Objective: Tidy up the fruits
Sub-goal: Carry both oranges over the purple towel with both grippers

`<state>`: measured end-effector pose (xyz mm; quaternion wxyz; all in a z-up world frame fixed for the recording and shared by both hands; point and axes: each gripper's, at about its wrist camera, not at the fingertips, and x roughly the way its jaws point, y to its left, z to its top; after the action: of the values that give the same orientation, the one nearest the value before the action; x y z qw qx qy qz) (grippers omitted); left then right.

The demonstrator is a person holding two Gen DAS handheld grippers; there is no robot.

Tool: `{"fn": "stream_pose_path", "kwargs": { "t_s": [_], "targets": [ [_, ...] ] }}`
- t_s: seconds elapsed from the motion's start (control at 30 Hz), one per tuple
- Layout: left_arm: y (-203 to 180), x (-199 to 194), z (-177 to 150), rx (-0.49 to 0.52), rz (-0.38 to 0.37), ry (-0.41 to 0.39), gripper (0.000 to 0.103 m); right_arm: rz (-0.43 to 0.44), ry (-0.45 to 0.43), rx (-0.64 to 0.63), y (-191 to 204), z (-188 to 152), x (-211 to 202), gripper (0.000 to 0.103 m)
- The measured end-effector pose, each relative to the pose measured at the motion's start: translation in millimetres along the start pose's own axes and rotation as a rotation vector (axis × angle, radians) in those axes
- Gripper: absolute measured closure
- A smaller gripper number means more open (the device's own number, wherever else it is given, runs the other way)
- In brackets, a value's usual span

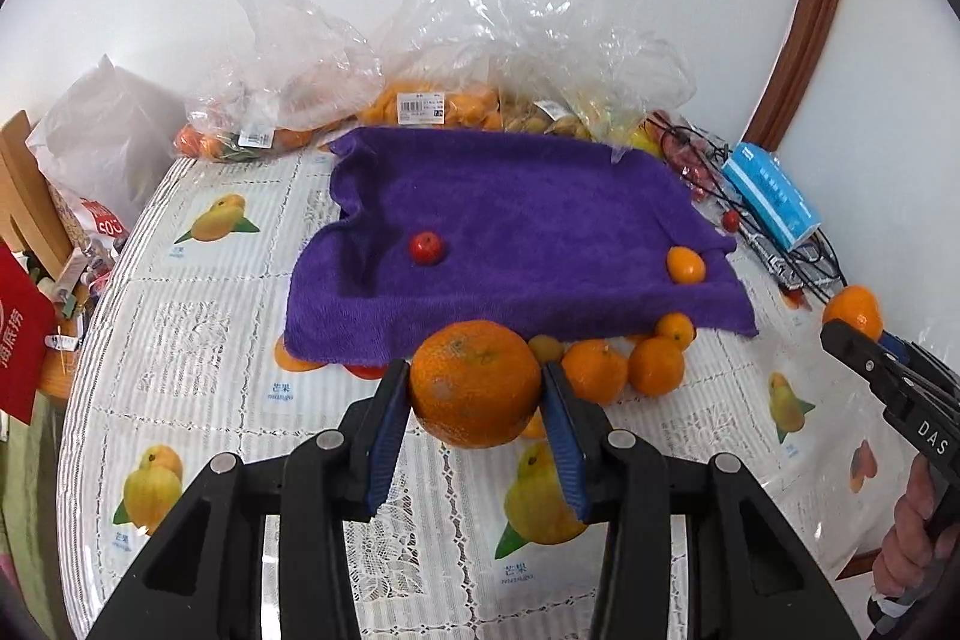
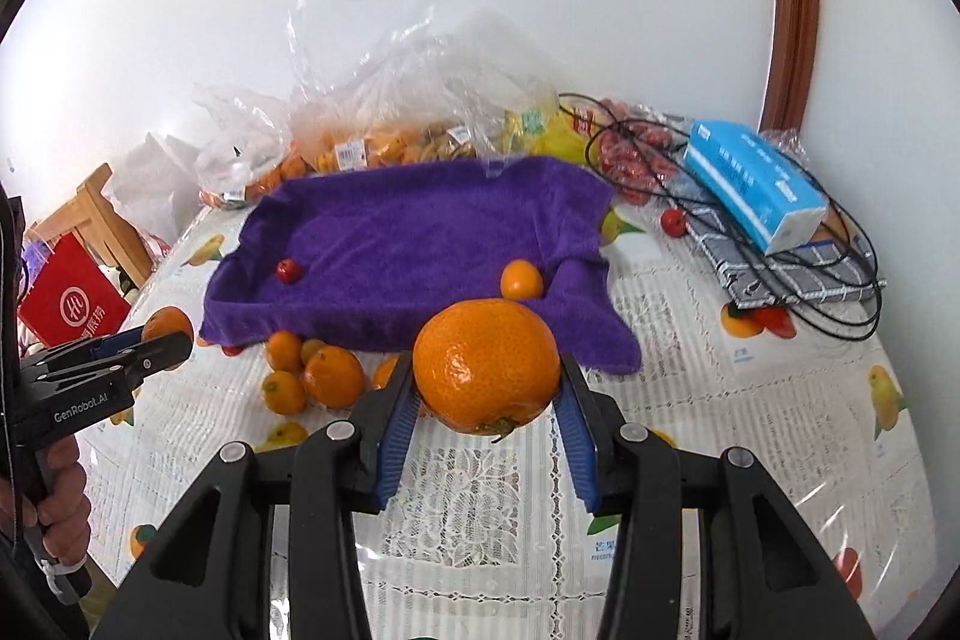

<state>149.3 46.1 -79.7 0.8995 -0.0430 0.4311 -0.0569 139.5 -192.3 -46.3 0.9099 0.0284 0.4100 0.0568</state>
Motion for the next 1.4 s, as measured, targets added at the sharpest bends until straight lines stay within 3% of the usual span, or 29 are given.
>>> {"fn": "stream_pose_path", "kwargs": {
  "t_s": [0.6, 1.4],
  "targets": [
    [5.8, 0.2, 17.7, -0.013, -0.015, -0.014, 0.061, 0.001, -0.031, 0.006, 3.0, 12.6, -5.4, 0.059],
    [44.4, 62.9, 51.8, -0.07, 0.016, 0.018, 0.061, 0.02, 0.008, -0.002, 6.3, 52.0, 74.0, 0.059]
  ]
}}
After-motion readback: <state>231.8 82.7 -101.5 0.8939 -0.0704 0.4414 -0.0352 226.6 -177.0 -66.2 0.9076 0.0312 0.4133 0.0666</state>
